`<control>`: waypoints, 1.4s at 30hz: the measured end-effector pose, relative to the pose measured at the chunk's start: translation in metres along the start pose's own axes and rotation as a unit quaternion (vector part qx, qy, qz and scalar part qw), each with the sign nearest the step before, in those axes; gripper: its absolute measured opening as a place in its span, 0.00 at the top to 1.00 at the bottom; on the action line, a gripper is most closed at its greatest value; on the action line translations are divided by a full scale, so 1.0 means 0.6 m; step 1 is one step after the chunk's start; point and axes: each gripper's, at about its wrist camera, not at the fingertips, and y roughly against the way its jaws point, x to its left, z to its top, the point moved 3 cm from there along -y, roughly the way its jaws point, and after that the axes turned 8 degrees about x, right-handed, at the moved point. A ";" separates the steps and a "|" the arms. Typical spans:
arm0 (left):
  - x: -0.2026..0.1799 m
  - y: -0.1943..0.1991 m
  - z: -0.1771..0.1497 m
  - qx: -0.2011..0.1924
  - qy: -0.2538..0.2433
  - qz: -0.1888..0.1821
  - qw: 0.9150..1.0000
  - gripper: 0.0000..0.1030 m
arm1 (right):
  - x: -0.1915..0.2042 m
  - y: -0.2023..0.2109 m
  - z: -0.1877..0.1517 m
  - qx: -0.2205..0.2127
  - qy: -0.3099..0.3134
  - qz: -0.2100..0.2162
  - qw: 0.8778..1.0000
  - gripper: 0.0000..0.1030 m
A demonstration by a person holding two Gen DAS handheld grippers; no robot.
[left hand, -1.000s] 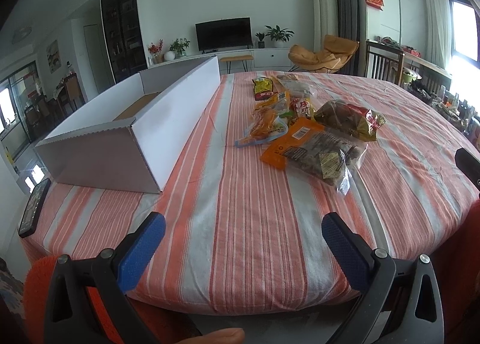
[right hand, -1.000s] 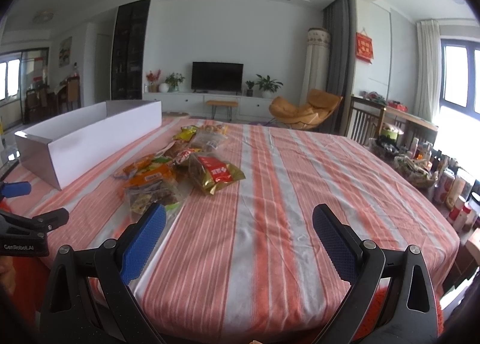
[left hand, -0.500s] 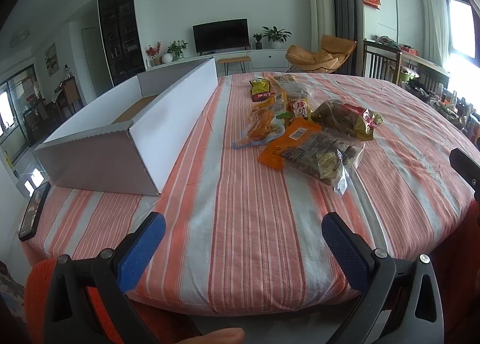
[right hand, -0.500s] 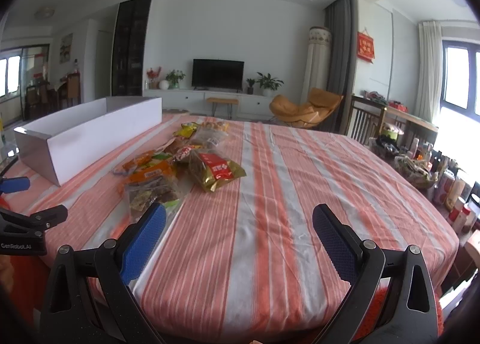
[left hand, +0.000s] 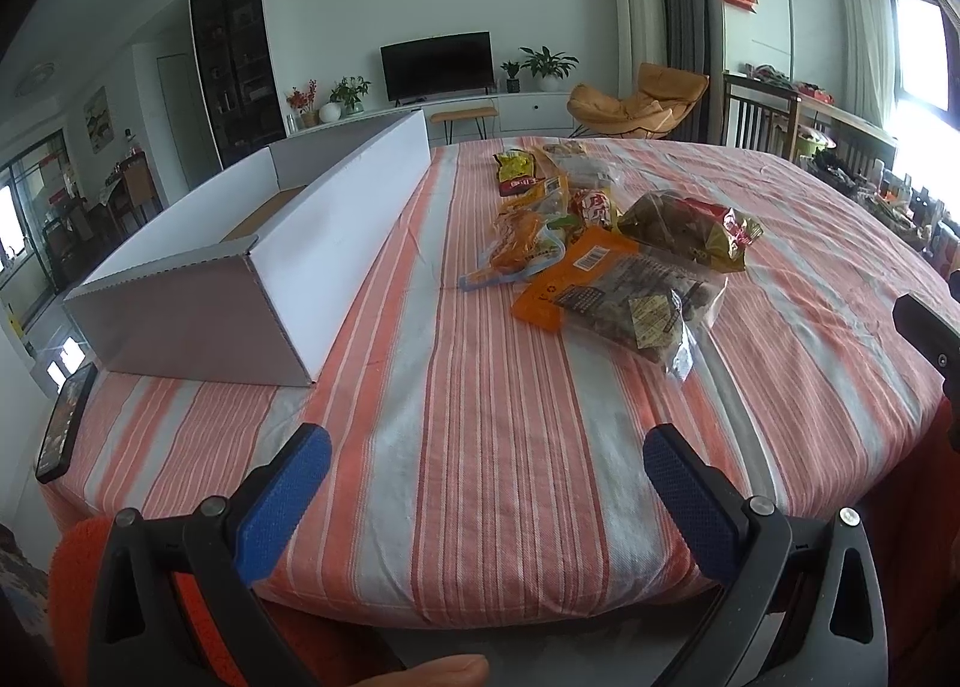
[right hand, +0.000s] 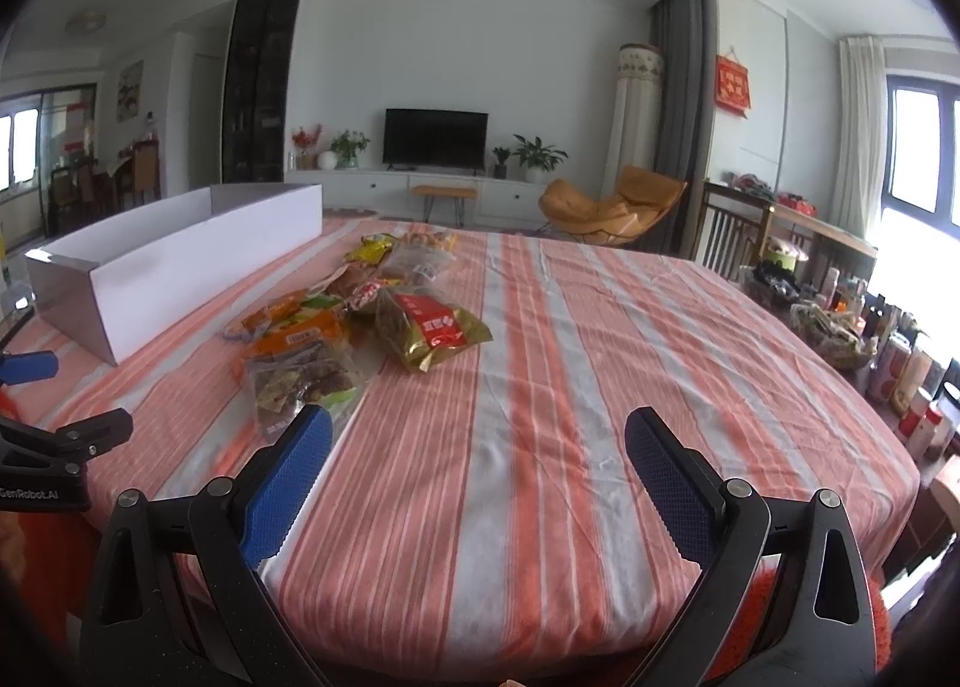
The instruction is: Organize snacks
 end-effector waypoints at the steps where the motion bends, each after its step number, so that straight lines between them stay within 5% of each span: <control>1: 0.000 -0.001 0.000 0.000 -0.001 0.000 1.000 0.00 | 0.000 0.000 0.000 0.000 0.000 0.000 1.000 0.04; 42: -0.007 -0.035 -0.010 0.043 -0.010 -0.003 0.999 0.00 | 0.005 -0.013 -0.005 0.016 0.002 0.005 1.000 0.04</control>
